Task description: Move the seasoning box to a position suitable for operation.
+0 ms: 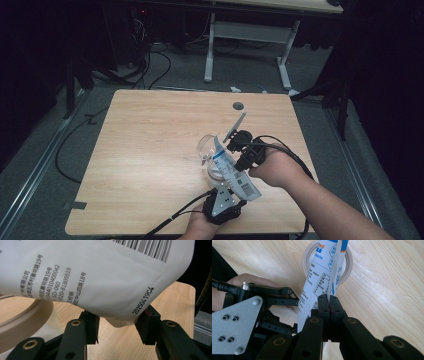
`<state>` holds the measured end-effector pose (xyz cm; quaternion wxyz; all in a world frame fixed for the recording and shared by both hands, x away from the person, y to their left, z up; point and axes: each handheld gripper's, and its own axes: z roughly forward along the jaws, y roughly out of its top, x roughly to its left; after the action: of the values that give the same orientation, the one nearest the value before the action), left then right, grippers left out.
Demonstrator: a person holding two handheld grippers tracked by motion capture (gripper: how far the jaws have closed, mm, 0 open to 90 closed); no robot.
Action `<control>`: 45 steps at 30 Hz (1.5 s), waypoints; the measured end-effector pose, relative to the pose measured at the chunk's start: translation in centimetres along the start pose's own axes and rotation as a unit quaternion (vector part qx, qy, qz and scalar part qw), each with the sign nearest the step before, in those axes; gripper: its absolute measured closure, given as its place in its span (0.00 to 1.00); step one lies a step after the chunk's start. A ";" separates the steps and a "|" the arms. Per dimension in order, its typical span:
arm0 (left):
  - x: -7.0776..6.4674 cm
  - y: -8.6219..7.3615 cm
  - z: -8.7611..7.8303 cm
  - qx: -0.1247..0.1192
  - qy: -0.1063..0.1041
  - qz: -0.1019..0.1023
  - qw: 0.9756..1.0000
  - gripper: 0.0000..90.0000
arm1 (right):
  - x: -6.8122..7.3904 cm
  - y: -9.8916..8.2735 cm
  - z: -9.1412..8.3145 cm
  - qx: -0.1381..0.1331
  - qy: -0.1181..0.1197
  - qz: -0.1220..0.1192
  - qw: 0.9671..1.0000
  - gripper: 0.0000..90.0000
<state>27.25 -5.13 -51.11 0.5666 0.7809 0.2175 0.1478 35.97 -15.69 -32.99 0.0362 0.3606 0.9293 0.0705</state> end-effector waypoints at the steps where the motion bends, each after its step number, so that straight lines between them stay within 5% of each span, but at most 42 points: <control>1: 0.0 0.0 0.0 0.000 -0.001 0.000 1.000 0.64 | 0.0 0.0 0.0 -0.001 0.000 0.001 1.000 1.00; 22: -0.1 -0.3 0.2 0.006 -0.019 0.003 1.000 0.49 | -0.2 0.1 0.1 -0.002 0.000 0.008 1.000 1.00; 45: 0.4 -0.5 -0.2 0.007 -0.016 -0.005 1.000 0.48 | -0.1 0.0 -0.4 -0.002 -0.006 0.008 1.000 1.00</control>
<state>27.45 -4.63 -51.54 0.5651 0.7862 0.2134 0.1305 36.04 -15.80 -32.55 0.0424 0.3684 0.9260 0.0704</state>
